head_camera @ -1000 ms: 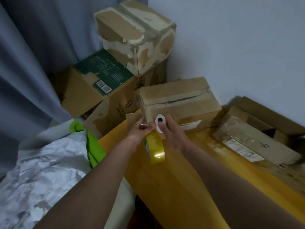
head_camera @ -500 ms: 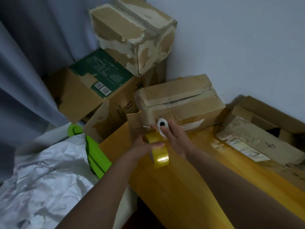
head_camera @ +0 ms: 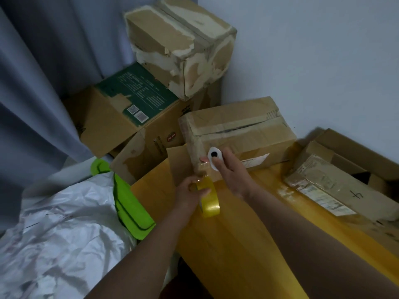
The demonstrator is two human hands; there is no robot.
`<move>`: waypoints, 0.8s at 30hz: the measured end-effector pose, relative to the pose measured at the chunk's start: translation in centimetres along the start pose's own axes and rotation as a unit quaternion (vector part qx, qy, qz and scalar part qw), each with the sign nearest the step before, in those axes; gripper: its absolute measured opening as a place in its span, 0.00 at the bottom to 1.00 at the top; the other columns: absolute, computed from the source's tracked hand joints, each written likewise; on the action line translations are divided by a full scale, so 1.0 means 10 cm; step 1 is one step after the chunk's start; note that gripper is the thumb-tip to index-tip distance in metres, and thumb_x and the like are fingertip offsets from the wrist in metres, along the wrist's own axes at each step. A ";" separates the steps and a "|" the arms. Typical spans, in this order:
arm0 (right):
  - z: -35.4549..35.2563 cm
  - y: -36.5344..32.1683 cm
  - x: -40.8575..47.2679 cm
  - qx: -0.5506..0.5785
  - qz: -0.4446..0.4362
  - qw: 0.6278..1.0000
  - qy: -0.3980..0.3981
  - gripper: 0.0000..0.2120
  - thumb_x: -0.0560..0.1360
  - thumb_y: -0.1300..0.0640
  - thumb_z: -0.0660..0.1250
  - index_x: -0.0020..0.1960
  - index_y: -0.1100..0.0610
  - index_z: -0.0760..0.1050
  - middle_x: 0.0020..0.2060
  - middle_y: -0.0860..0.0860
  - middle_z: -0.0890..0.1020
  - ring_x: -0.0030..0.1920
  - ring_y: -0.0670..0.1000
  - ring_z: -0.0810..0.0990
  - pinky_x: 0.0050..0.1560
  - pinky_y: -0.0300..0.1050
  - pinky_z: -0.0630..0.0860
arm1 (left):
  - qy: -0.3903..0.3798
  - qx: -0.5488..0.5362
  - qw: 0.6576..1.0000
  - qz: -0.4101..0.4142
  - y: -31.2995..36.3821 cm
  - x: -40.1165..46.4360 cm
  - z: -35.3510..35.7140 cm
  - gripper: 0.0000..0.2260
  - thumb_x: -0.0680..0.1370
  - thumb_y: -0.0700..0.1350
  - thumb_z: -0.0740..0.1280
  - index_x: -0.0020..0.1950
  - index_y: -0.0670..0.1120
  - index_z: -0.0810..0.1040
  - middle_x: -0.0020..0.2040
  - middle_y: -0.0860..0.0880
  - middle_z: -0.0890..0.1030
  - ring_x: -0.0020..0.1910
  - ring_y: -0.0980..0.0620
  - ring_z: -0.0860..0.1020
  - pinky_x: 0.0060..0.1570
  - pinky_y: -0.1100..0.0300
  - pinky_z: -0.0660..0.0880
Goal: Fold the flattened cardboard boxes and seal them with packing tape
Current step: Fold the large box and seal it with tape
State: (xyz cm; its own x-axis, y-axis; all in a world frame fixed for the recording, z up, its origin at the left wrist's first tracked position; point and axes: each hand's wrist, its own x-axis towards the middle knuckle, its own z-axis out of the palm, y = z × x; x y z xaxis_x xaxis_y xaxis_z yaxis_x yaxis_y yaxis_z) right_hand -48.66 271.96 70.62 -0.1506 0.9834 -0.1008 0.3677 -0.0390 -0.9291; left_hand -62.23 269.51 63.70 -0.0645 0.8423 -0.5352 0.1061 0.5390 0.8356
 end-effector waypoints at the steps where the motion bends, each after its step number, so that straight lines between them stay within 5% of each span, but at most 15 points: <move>1: 0.00 -0.01 0.01 -0.003 0.002 1.000 0.001 0.10 0.82 0.57 0.58 0.41 0.50 0.65 0.36 0.48 0.70 0.33 0.43 0.66 0.34 0.35 0.65 | 0.014 -0.011 1.000 0.003 -0.01 0.00 0.01 0.10 0.72 0.40 0.75 0.51 0.45 0.79 0.54 0.50 0.80 0.53 0.52 0.76 0.45 0.60 0.72; 7: -0.11 -0.08 0.00 -0.117 -0.053 0.990 0.056 0.04 0.79 0.57 0.64 0.45 0.54 0.73 0.35 0.46 0.75 0.33 0.41 0.71 0.33 0.32 0.66 | 0.038 -0.028 0.998 0.039 0.00 0.02 0.07 0.04 0.75 0.42 0.73 0.41 0.47 0.79 0.44 0.49 0.83 0.44 0.53 0.79 0.43 0.60 0.74; 9: -0.15 -0.05 -0.11 -0.228 -0.145 0.958 0.097 0.08 0.78 0.56 0.63 0.51 0.59 0.78 0.38 0.50 0.80 0.37 0.48 0.76 0.36 0.37 0.69 | 0.024 -0.030 0.998 0.042 -0.01 0.02 0.07 0.06 0.74 0.42 0.73 0.39 0.46 0.79 0.39 0.52 0.82 0.38 0.59 0.78 0.37 0.67 0.72; 12: -0.17 0.11 -0.28 -0.361 -0.259 0.894 0.054 0.11 0.74 0.63 0.65 0.56 0.61 0.79 0.45 0.56 0.81 0.43 0.55 0.79 0.39 0.46 0.77 | 0.011 -0.050 0.998 0.032 -0.06 0.07 0.07 0.07 0.74 0.41 0.73 0.36 0.45 0.78 0.39 0.48 0.83 0.40 0.55 0.79 0.37 0.67 0.73; 16: -0.14 0.19 -0.33 -0.406 -0.236 0.883 0.021 0.13 0.69 0.68 0.72 0.53 0.61 0.79 0.46 0.57 0.77 0.39 0.55 0.77 0.33 0.46 0.77 | 0.001 -0.052 0.998 0.019 -0.08 0.08 0.08 0.07 0.73 0.41 0.74 0.36 0.45 0.79 0.43 0.44 0.84 0.44 0.49 0.80 0.44 0.57 0.74; 24: 0.04 0.25 -0.30 -0.498 -0.229 0.837 -0.007 0.08 0.70 0.65 0.72 0.48 0.60 0.78 0.43 0.55 0.72 0.39 0.51 0.72 0.30 0.38 0.71 | -0.005 -0.041 0.999 0.007 -0.01 0.03 0.02 0.08 0.74 0.42 0.73 0.36 0.46 0.78 0.38 0.50 0.80 0.37 0.57 0.75 0.33 0.71 0.70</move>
State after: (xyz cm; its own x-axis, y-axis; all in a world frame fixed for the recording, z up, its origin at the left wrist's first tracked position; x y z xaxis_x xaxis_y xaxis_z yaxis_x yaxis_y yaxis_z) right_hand -47.69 268.87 68.48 -0.4931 0.8525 0.1734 0.8494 0.5148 -0.1160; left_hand -62.08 269.69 63.46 -0.0537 0.8503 -0.5236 0.0251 0.5253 0.8505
